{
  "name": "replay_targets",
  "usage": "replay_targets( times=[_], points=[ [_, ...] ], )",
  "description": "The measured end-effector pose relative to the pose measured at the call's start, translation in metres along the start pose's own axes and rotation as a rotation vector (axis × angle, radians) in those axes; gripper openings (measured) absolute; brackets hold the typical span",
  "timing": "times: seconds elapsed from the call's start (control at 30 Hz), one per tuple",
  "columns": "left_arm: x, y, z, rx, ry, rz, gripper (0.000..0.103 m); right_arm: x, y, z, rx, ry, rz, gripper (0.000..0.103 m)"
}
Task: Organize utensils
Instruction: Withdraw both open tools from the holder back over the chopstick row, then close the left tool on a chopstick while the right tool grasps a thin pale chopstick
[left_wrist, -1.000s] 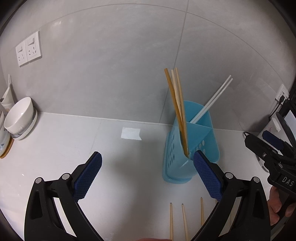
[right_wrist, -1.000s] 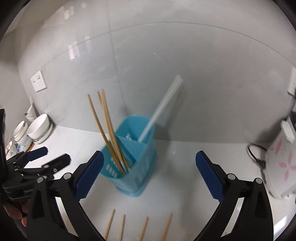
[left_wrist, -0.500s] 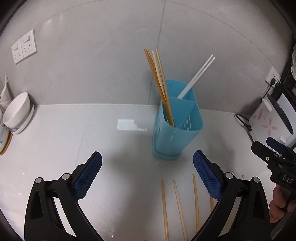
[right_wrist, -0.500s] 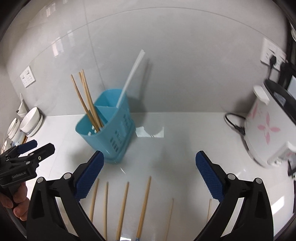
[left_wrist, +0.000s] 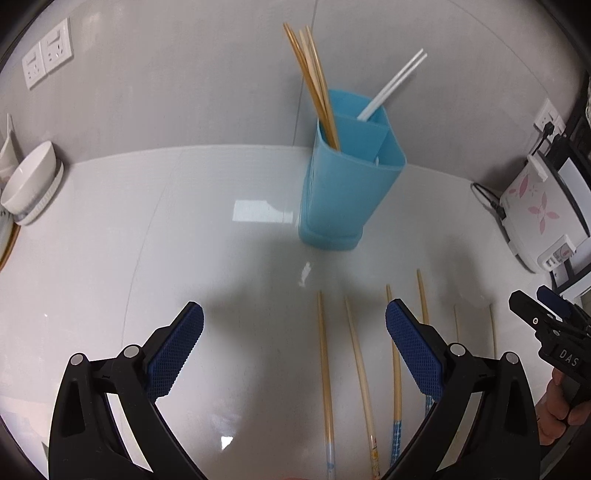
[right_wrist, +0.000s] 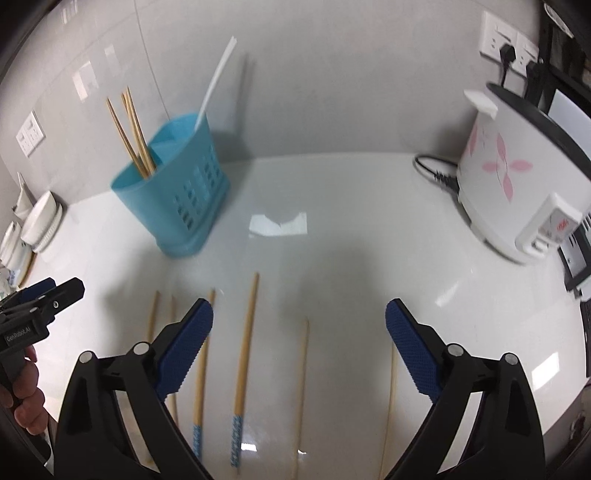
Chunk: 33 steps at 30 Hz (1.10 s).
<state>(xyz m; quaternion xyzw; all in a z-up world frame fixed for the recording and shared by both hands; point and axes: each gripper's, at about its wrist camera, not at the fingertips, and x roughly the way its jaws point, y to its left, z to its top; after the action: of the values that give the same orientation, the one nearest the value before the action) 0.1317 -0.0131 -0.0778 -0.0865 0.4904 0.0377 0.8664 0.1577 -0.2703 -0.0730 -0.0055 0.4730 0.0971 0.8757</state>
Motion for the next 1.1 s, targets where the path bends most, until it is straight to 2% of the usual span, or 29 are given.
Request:
replay_targets(
  times=[0.3,0.5,0.73,0.9,1.0,1.1],
  points=[
    [0.024,-0.008,-0.033,-0.002,0.122,0.005,0.096,0.026,0.0,-0.034,0.005,0.177,0.003,0.077],
    [0.044,-0.011,-0.051,-0.012,0.2,0.015,0.096,0.043,0.005,-0.049,-0.008,0.281,0.0,0.063],
    [0.063,-0.013,-0.065,-0.014,0.292,0.024,0.094,0.05,0.008,-0.058,-0.003,0.332,-0.009,0.052],
    [0.068,-0.016,-0.067,-0.007,0.312,0.035,0.093,0.058,0.007,-0.063,0.002,0.374,-0.024,0.043],
    [0.073,-0.017,-0.068,-0.009,0.339,0.035,0.089,0.061,0.006,-0.065,0.021,0.392,-0.024,0.041],
    [0.076,-0.017,-0.07,-0.008,0.361,0.034,0.079,0.064,0.006,-0.065,0.026,0.41,-0.03,0.033]
  ],
)
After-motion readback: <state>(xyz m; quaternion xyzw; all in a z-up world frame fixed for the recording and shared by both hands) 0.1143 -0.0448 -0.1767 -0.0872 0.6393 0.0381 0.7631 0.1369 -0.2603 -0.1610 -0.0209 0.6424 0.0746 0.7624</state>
